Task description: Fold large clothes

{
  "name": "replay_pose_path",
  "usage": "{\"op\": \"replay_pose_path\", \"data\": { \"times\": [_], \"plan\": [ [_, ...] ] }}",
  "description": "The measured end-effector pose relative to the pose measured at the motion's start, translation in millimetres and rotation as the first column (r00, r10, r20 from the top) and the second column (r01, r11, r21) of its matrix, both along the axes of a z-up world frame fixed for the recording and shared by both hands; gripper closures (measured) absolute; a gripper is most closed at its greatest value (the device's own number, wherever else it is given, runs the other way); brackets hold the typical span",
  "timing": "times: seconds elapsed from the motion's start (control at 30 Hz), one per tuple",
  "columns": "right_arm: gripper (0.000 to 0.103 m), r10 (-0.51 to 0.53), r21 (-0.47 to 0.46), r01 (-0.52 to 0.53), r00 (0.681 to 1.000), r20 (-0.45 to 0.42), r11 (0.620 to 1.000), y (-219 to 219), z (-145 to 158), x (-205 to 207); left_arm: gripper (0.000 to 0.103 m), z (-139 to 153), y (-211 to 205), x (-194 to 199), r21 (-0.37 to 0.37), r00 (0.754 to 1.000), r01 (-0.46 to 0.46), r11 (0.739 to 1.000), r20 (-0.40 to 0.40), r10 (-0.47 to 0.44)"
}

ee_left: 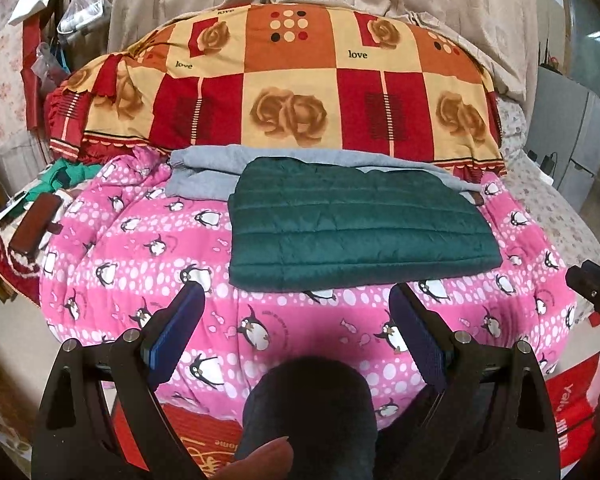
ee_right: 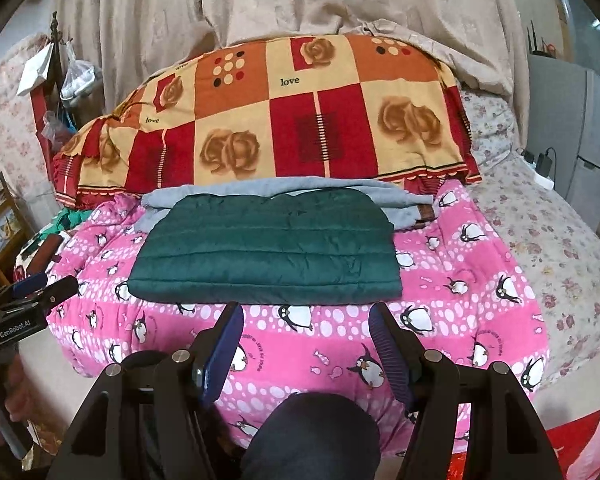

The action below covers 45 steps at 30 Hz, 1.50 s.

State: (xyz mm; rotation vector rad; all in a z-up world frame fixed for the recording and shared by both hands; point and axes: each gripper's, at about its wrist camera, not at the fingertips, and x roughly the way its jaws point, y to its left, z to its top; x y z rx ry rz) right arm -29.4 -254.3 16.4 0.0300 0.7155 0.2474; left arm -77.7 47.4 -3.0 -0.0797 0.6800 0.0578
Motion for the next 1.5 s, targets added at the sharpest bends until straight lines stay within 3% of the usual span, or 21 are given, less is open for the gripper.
{"op": "replay_pose_path", "data": {
  "times": [1.5],
  "plan": [
    [0.040, 0.033, 0.001, -0.033, 0.999, 0.029, 0.999, 11, 10, -7, 0.010, -2, -3, -1, -0.022, 1.000, 0.019, 1.000, -0.008, -0.019]
  ]
}}
